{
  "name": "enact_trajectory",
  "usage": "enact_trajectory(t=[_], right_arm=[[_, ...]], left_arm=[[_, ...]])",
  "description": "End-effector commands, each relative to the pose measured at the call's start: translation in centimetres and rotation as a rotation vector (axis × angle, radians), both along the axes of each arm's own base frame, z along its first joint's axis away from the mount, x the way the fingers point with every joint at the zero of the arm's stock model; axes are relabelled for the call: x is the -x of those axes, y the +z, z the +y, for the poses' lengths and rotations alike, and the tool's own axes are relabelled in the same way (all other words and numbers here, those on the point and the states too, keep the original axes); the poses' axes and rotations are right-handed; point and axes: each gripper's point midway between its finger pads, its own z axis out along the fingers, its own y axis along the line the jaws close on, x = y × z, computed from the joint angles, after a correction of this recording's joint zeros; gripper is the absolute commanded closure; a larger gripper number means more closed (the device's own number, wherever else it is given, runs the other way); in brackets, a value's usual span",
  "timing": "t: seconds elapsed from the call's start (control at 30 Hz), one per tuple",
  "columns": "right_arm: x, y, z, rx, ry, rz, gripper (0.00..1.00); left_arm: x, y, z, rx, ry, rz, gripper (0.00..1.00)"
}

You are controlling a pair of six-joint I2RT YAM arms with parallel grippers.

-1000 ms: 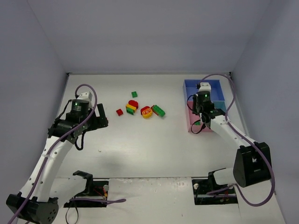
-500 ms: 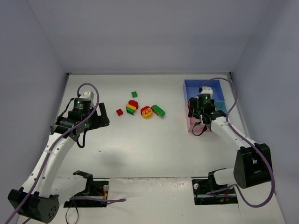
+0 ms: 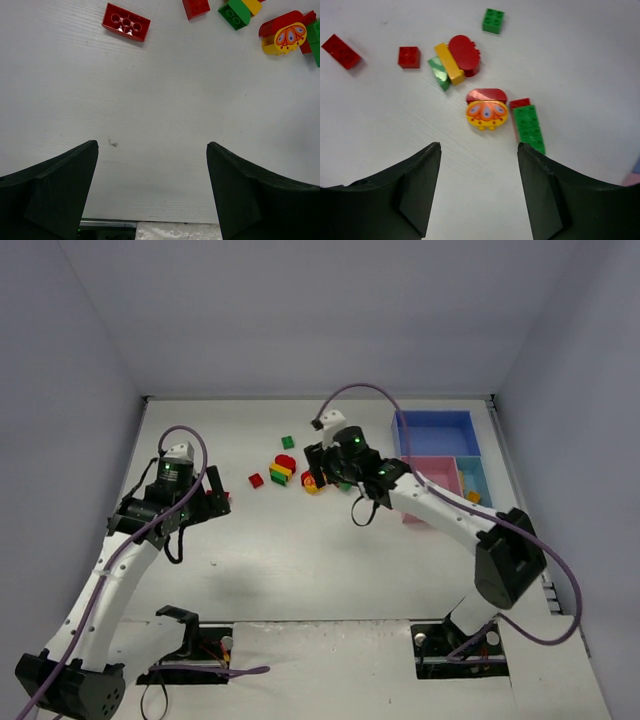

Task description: Sort the legos into containers by color

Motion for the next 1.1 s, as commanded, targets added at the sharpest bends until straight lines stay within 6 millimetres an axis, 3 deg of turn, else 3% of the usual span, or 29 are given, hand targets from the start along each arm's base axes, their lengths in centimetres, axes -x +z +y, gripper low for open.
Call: enact_trajectory(t=[0.0,0.03,0.07,0.1,0.13,0.17,0.2,0.27,0.3,0.33,0.4,0.43,0.53,0.57,0.6,0.63,0.73,1.07], right_arm=[[-1.1,1.9,5.1,-0.056,0.081,-0.068,0.4],[-1.4,0.5,6.2,-0.042,0.091,-0.045,0.4],[-1.4,1.6,7.8,-0.062,0.114,-0.065,0.39],[-1.6,1.4,8.8,-0.065,0.128,-0.068,0.39],[-1.8,-0.2,9.9,-0.046,0.145,-0.049,0.39],[-2.0,0.8,11.4,-0.069,0.171,-0.065,0.39],[-1.7,-1.1,12.9,-0.051,0.2,-0.04,0.39],[-1.9,-1.8,14.6,-0.052,0.219,-0.034,0.39],[-1.9,-1.1,16.1,-0.07,0.237,-0.047,0.39],[-2.1,-3.0,17.0,-0.056,0.238,-0.023,0.39],[-2.6,-2.7,18.7,-0.071,0.236,-0.038,0.39],[-2.9,-4.6,19.2,-0.054,0.221,-0.016,0.39],[-3.8,-6.3,20.8,-0.048,0.204,-0.014,0.39],[-4.0,-6.7,21.1,-0.055,0.198,-0.006,0.39],[-4.2,-8.4,21.4,-0.041,0.195,0.012,0.39],[-5.0,-8.0,21.6,-0.045,0.161,-0.01,0.39],[-6.2,-9.0,21.8,-0.037,0.115,-0.019,0.4],[-8.3,-10.9,21.1,0.01,0.044,-0.057,0.43]], left_arm=[[0.1,1.7,0.4,0.011,0.031,-0.067,0.17],[0.4,1.7,0.5,0.009,0.03,-0.063,0.17],[0.6,1.9,0.5,0.01,0.028,-0.069,0.17],[0.8,1.9,0.6,0.007,0.031,-0.068,0.17],[1.1,1.9,0.8,0.003,0.03,-0.061,0.17],[1.3,2.1,0.8,0.003,0.033,-0.064,0.17],[1.5,2.2,1.0,0.001,0.035,-0.065,0.17],[2.1,2.6,1.2,0.001,0.037,-0.071,0.17],[2.3,2.6,1.2,0.001,0.037,-0.073,0.17],[2.5,2.6,1.3,0.0,0.037,-0.07,0.17],[2.9,2.9,1.3,0.007,0.041,-0.077,0.17],[3.1,3.1,1.4,0.011,0.041,-0.082,0.18],[3.4,3.3,1.3,0.02,0.043,-0.079,0.17],[3.5,3.4,1.2,0.028,0.041,-0.084,0.17],[3.5,3.4,1.2,0.031,0.04,-0.082,0.17],[3.7,3.4,1.1,0.034,0.039,-0.08,0.17],[3.9,3.3,1.2,0.036,0.04,-0.076,0.17],[3.7,3.2,1.0,0.039,0.03,-0.075,0.17]])
